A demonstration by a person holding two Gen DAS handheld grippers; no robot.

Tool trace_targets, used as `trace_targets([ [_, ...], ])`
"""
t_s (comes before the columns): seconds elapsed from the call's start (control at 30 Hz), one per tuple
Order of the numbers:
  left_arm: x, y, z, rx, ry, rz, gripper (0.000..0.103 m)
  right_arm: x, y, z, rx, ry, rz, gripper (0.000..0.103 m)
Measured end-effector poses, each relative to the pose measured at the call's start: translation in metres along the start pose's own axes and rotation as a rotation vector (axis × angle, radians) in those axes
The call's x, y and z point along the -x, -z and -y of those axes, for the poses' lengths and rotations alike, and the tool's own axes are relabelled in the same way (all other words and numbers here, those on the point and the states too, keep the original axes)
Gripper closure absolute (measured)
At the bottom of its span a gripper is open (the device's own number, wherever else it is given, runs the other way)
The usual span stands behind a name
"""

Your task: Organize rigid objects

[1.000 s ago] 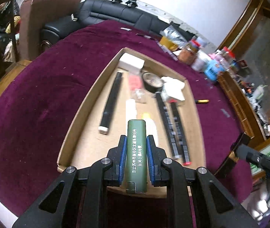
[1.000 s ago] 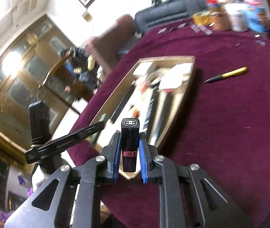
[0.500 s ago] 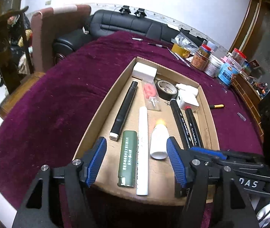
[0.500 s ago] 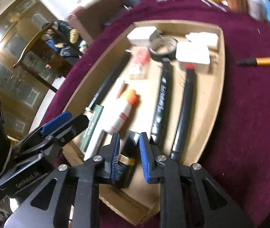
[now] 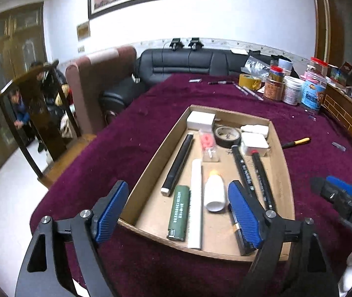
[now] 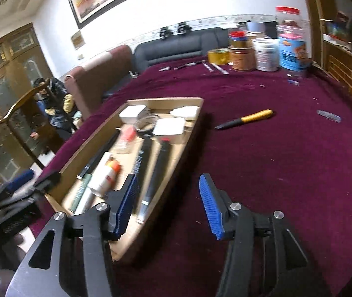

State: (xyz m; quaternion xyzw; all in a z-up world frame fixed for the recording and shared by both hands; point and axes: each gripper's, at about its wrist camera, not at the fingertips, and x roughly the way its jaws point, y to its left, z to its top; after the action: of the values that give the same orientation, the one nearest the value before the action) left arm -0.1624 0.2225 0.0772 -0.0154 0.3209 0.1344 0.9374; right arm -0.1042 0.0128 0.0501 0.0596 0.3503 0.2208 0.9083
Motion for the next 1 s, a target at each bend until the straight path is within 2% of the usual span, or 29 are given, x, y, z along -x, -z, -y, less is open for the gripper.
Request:
trace_targets([
  [0.3, 0.011, 0.0, 0.029, -0.059, -0.01, -0.004, 0.023, 0.015, 0.017, 0.021, -0.029, 0.025, -0.009, 0.053],
  [0.43, 0.015, 0.002, 0.038, -0.077, -0.01, -0.004, 0.023, 0.023, 0.021, 0.024, -0.013, 0.046, 0.002, 0.047],
  [0.6, 0.02, 0.003, 0.049, -0.097, -0.015, 0.008, 0.023, 0.026, 0.026, 0.025, 0.009, 0.059, 0.002, 0.047],
  [0.67, 0.026, 0.004, 0.05, -0.088, -0.018, 0.042, 0.023, 0.027, 0.027, 0.025, 0.015, 0.067, 0.007, 0.046],
  [0.73, 0.045, 0.004, 0.046, -0.048, -0.036, 0.143, 0.023, 0.03, 0.029, 0.024, 0.026, 0.079, 0.019, 0.046],
  [0.77, 0.059, 0.004, 0.043, -0.02, -0.039, 0.219, 0.021, 0.032, 0.029, 0.024, 0.033, 0.085, 0.029, 0.046],
  [0.8, 0.079, 0.004, 0.04, 0.014, -0.035, 0.316, 0.006, 0.034, 0.029, 0.024, 0.039, 0.088, 0.04, 0.046],
  [0.83, 0.089, 0.005, 0.037, 0.033, -0.031, 0.365, 0.001, 0.036, 0.03, 0.023, 0.043, 0.09, 0.048, 0.046],
  [0.87, 0.106, 0.008, 0.036, 0.071, -0.028, 0.458, 0.001, 0.038, 0.03, 0.023, 0.045, 0.091, 0.06, 0.046],
  [0.9, 0.113, 0.009, 0.037, 0.09, -0.037, 0.501, 0.001, 0.041, 0.03, 0.024, 0.043, 0.091, 0.071, 0.046],
  [0.93, 0.117, 0.009, 0.042, 0.097, -0.065, 0.524, 0.001, 0.042, 0.03, 0.023, 0.041, 0.092, 0.076, 0.046],
  [0.97, 0.116, 0.006, 0.044, 0.088, -0.086, 0.515, 0.001, 0.043, 0.029, 0.024, 0.039, 0.092, 0.079, 0.046],
  [1.0, 0.111, 0.0, 0.054, 0.049, -0.091, 0.463, 0.001, 0.044, 0.03, 0.024, 0.036, 0.092, 0.082, 0.046],
])
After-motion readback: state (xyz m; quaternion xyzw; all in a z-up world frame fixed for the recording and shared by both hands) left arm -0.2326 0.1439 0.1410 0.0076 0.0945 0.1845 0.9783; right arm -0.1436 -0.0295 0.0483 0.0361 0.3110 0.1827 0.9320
